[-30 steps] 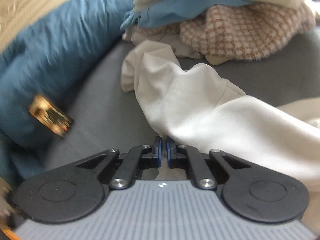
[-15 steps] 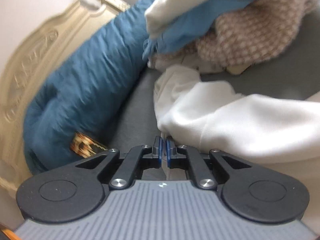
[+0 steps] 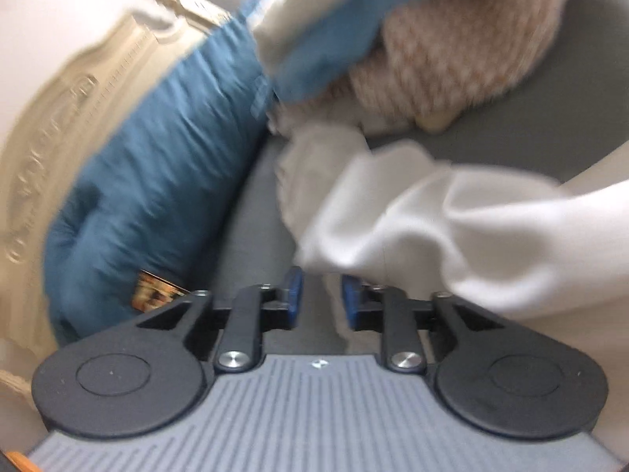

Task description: Fold clothes

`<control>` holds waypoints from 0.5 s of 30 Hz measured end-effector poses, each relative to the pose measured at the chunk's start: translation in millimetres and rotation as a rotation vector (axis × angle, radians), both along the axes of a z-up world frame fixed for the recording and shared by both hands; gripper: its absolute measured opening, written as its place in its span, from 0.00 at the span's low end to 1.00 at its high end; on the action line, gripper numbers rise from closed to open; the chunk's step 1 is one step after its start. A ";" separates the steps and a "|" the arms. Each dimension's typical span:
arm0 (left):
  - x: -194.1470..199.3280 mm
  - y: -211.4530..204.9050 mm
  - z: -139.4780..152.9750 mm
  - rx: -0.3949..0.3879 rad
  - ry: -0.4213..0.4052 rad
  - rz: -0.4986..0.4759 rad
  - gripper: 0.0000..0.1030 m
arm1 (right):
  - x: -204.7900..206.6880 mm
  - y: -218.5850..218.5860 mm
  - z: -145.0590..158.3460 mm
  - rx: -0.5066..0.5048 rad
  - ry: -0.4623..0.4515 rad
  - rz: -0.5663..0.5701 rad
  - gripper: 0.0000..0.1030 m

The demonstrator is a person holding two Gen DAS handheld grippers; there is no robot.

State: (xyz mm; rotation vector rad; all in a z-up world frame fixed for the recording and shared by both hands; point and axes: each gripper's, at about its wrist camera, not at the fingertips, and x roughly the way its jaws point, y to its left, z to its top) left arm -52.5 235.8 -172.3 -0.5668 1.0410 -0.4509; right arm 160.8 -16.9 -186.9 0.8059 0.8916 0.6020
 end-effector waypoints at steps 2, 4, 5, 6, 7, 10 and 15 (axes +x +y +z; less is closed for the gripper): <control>-9.4 -6.7 2.9 0.040 0.015 -0.046 0.37 | -20.3 -29.1 18.8 0.035 -0.028 -0.021 0.31; -18.1 -13.2 1.7 0.058 0.050 -0.084 0.37 | -48.4 -67.0 35.0 0.064 -0.043 -0.058 0.34; -21.6 -15.6 0.3 0.063 0.069 -0.099 0.37 | -64.4 -87.8 42.3 0.074 -0.046 -0.082 0.37; -26.8 -19.2 -1.8 0.068 0.092 -0.108 0.37 | -83.2 -108.5 48.9 0.072 -0.051 -0.116 0.39; -36.3 -23.4 -4.9 0.068 0.111 -0.114 0.37 | -104.2 -129.2 55.0 0.060 -0.056 -0.158 0.40; -52.7 -39.0 -16.0 0.063 0.151 -0.140 0.36 | -167.2 -191.1 73.2 0.025 -0.071 -0.281 0.40; -71.4 -59.5 -32.9 0.168 0.147 -0.148 0.29 | -278.1 -280.1 67.6 0.038 -0.070 -0.528 0.44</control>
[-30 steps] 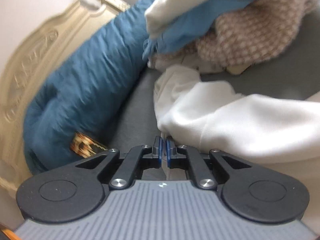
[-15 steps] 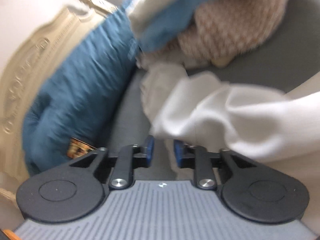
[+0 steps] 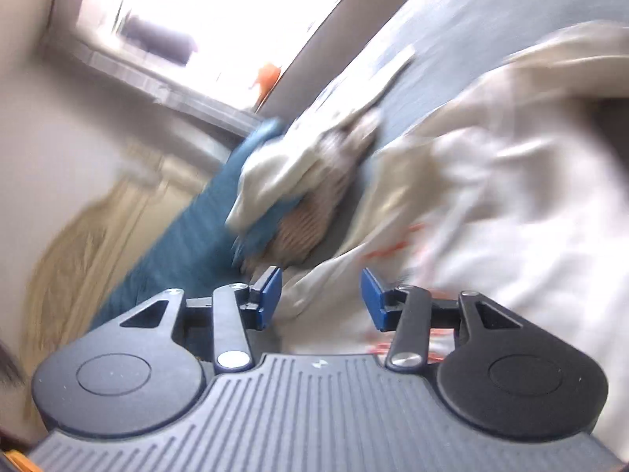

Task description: Fold clothes

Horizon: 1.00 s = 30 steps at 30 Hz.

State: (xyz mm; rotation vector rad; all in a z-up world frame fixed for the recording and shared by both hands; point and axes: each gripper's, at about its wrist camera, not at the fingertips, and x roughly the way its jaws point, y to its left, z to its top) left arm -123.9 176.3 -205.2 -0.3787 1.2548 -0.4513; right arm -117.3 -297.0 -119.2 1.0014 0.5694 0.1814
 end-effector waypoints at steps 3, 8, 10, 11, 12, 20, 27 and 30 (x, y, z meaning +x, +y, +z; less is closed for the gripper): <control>-5.0 -9.3 4.4 0.054 -0.008 0.048 0.07 | -54.5 -33.5 -21.6 0.033 0.020 -0.135 0.45; -16.8 -3.3 39.3 0.077 0.002 0.085 0.06 | -114.6 -64.0 -61.6 0.133 0.024 -0.296 0.46; -18.6 -4.2 48.2 0.117 -0.003 0.092 0.06 | -126.7 -72.5 -72.1 0.172 0.016 -0.337 0.46; -19.3 -5.0 52.0 0.140 -0.006 0.096 0.06 | -130.6 -76.4 -76.4 0.189 0.012 -0.354 0.46; -19.9 -5.4 50.0 0.162 0.006 0.103 0.06 | -131.7 -79.8 -80.1 0.201 0.015 -0.367 0.46; -20.4 -13.1 23.1 0.279 0.020 0.061 0.12 | -130.9 -91.2 -97.9 0.213 0.086 -0.391 0.46; -27.4 8.9 44.5 0.298 0.002 0.087 0.58 | -129.9 -92.8 -104.1 0.224 0.123 -0.389 0.50; -30.8 23.7 53.4 0.349 -0.017 0.105 0.58 | -129.5 -91.6 -105.0 0.226 0.137 -0.387 0.52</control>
